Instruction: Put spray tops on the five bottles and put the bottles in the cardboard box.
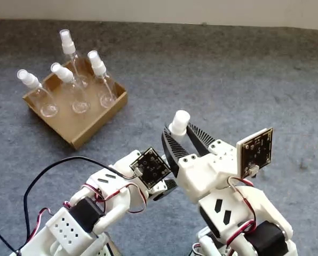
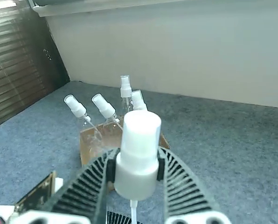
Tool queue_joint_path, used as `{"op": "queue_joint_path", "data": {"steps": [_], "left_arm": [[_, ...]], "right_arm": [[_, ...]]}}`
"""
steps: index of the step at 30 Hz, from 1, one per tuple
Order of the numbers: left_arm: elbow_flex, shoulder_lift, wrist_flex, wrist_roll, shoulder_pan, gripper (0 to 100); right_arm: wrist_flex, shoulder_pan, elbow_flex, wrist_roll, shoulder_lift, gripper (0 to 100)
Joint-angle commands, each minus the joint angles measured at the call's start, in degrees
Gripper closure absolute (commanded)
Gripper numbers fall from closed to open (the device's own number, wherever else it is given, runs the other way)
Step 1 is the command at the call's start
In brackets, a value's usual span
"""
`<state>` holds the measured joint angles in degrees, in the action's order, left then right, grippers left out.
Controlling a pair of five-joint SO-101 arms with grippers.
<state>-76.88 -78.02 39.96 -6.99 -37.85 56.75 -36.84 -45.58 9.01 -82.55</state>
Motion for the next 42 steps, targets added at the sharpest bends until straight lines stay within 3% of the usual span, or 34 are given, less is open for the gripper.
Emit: {"op": "queue_joint_path", "data": {"steps": [1,16,21,25,27,33,42], "left_arm": [[0.92,-0.31,0.09,0.53,0.92,80],[0.04,-0.31,-0.26,0.44,0.92,80],[0.31,-0.40,-0.26,0.62,3.47,80],[2.86,-0.31,0.09,0.88,6.20,80],[3.38,-0.31,0.18,0.88,7.08,80],[7.78,-0.31,4.48,0.88,10.24,80],[14.11,-0.22,9.14,0.88,18.15,80]], "right_arm": [[2.68,-1.80,0.13,-0.79,-0.13,85.2],[2.68,-1.27,2.68,-0.97,-0.13,84.9],[2.68,8.75,6.90,-0.79,-0.13,85.4],[2.33,16.13,6.99,-0.70,-0.13,95.4],[2.33,17.98,5.32,-0.62,-0.04,99.8],[0.92,18.77,-2.77,-0.62,-0.04,98.8],[-17.27,18.77,-24.04,-0.62,-0.04,98.8]]}}
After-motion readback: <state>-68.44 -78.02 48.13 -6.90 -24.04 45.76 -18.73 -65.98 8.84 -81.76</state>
